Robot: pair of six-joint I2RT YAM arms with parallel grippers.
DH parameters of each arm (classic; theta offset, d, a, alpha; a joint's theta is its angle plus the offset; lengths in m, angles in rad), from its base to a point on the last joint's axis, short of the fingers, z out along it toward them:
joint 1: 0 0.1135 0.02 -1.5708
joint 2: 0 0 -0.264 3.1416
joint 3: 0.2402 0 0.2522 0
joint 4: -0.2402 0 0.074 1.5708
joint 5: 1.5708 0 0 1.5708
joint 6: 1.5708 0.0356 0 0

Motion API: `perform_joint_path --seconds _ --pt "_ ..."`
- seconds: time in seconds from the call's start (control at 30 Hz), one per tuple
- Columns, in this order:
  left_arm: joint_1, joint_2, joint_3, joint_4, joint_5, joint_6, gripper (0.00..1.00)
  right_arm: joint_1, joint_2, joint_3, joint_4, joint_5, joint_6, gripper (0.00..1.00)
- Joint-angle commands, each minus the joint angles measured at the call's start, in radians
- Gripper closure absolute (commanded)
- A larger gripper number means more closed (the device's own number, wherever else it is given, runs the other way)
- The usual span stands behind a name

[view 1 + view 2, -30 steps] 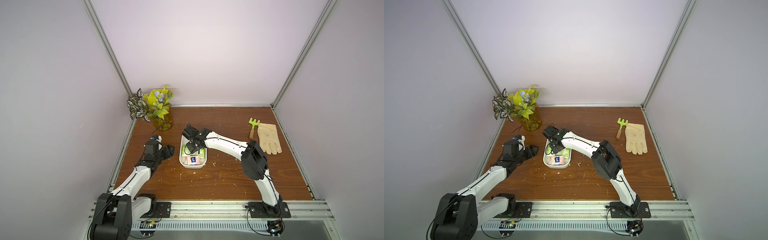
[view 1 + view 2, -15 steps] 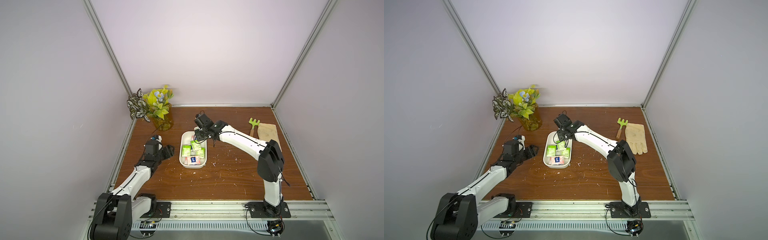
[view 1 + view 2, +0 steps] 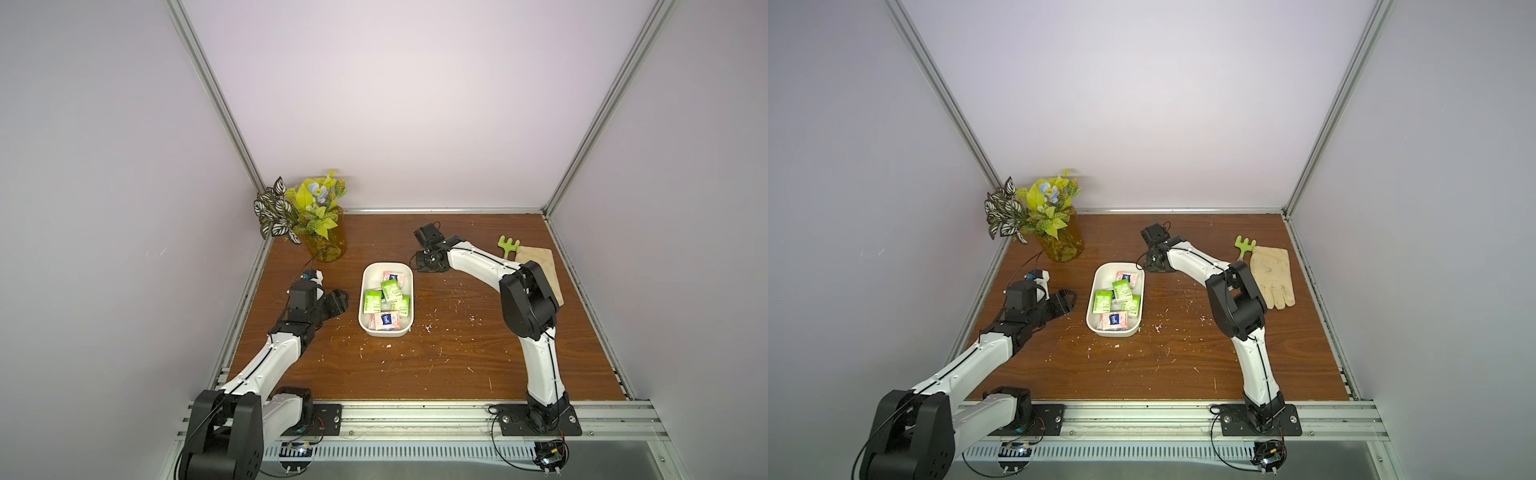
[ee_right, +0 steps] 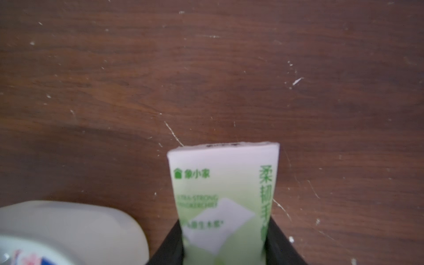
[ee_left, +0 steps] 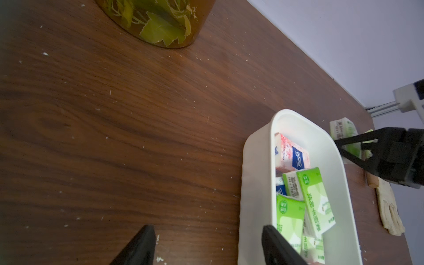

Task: Take the pocket tissues out of the storage box
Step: Place the pocket tissues at the center of the board.

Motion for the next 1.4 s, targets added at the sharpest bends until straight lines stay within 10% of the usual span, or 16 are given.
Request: perform_joint_path --seconds 0.0,0.57,1.07,1.37 --pt "0.010 -0.006 -0.014 0.005 -0.004 -0.004 0.30 -0.004 0.013 0.056 -0.023 0.022 0.017 0.54" --pt "0.010 0.005 -0.017 0.012 0.001 0.000 0.30 -0.013 0.095 0.093 -0.039 0.042 0.056 0.48" --pt "0.010 -0.001 -0.013 0.006 0.009 0.000 0.30 0.000 0.023 0.146 -0.103 0.072 0.014 0.20" --pt "0.008 0.067 0.021 0.084 0.208 -0.013 0.32 0.091 -0.111 0.128 -0.140 0.092 -0.016 0.07"
